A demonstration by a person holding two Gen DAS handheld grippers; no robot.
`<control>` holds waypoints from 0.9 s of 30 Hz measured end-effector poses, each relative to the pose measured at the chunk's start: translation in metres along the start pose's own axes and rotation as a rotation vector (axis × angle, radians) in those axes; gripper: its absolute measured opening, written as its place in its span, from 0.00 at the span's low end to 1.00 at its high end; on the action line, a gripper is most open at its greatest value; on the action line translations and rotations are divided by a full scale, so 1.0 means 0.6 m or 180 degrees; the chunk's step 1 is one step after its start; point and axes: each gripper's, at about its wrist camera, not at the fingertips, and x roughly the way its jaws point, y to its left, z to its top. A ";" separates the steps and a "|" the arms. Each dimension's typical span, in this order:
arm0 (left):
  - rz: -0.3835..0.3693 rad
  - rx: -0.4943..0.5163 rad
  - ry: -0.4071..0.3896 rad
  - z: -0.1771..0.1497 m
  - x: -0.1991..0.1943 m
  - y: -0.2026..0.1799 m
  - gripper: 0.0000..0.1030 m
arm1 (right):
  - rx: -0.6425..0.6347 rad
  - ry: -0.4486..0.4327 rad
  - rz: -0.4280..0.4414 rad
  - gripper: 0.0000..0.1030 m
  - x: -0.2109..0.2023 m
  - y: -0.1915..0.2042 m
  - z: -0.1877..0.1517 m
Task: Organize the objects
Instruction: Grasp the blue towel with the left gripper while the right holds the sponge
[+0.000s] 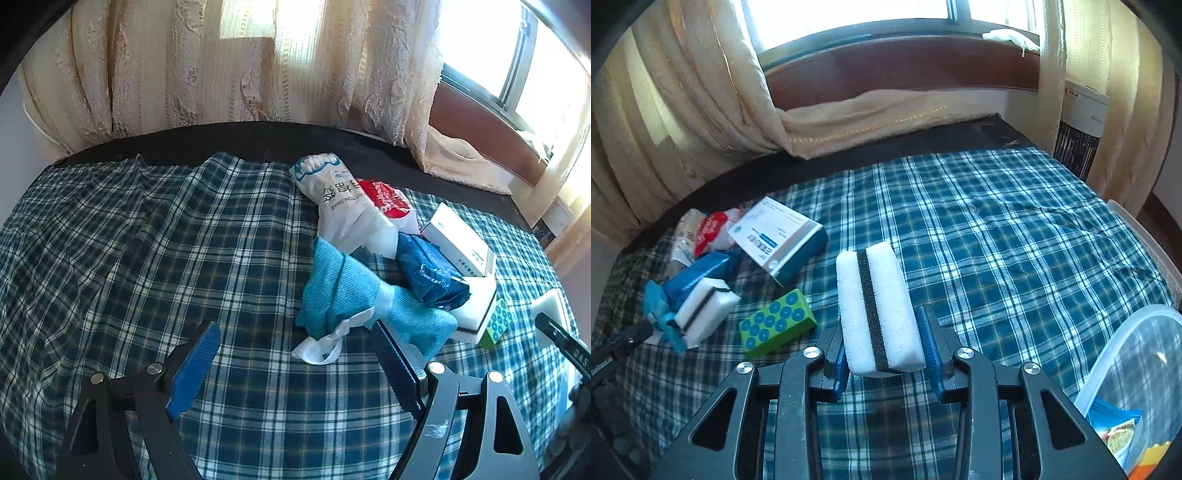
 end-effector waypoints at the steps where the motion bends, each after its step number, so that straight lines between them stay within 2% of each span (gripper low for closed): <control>1: -0.0009 -0.0011 0.0007 0.003 -0.001 -0.003 0.84 | 0.0014 -0.0013 0.0021 0.34 -0.004 -0.001 -0.003; 11: -0.0064 -0.0385 0.0150 0.035 0.031 -0.029 0.84 | 0.0034 -0.0125 0.0210 0.34 -0.041 0.002 -0.021; 16: 0.0029 -0.0365 0.0230 0.042 0.064 -0.047 0.84 | 0.0015 -0.0184 0.0266 0.34 -0.065 0.001 -0.034; 19: 0.0065 -0.0285 0.0197 0.038 0.062 -0.055 0.84 | 0.0013 -0.0223 0.0274 0.34 -0.078 -0.002 -0.040; 22: -0.0002 -0.0229 0.0209 0.035 0.053 -0.059 0.73 | 0.0044 -0.0252 0.0291 0.34 -0.087 -0.007 -0.043; 26: -0.0015 -0.0133 0.0197 0.028 0.041 -0.063 0.67 | 0.0068 -0.0274 0.0306 0.34 -0.094 -0.011 -0.047; 27: -0.0026 -0.0116 0.0189 0.026 0.037 -0.063 0.63 | 0.0075 -0.0280 0.0306 0.34 -0.097 -0.013 -0.050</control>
